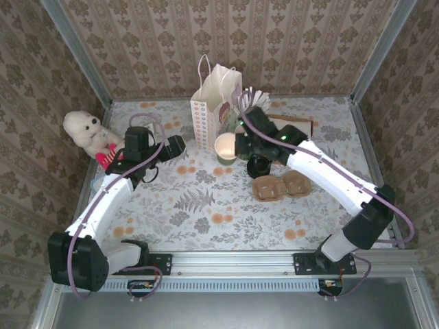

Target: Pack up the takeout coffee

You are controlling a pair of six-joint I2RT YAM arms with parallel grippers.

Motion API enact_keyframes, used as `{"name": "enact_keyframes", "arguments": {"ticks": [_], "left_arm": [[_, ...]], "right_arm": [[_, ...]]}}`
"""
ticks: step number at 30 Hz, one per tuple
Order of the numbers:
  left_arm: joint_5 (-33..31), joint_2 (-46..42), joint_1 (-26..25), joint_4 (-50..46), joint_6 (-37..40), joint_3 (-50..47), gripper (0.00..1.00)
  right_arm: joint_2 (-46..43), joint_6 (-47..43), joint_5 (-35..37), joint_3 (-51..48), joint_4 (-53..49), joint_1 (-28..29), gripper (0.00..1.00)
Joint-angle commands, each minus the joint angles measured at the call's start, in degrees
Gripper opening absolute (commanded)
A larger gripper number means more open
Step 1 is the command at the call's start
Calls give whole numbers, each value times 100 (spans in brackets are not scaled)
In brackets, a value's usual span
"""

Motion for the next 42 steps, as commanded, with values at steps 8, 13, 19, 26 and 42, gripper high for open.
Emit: {"name": "enact_keyframes", "arguments": {"ticks": [8,13,19,26,42], "left_arm": [[-158,439,35,-1574,-738,-23,100],[-74,1010,28,-1845,-812,116,100],[52,1349,-51,-1860,-768,192,100],[79,1510,-123,-1882,-718,269,100],[580,1140,-158,-1258,-534,84,100]], "right_arm": [[966,372,270,-422,1092,674,0],[1288,509,228,-456,1209,720,0],[1428,377,246,-556,1172,732,0],[1527,456,237,-651,1105,729,14],[-379,367,412,-1645,645,-46,69]]}}
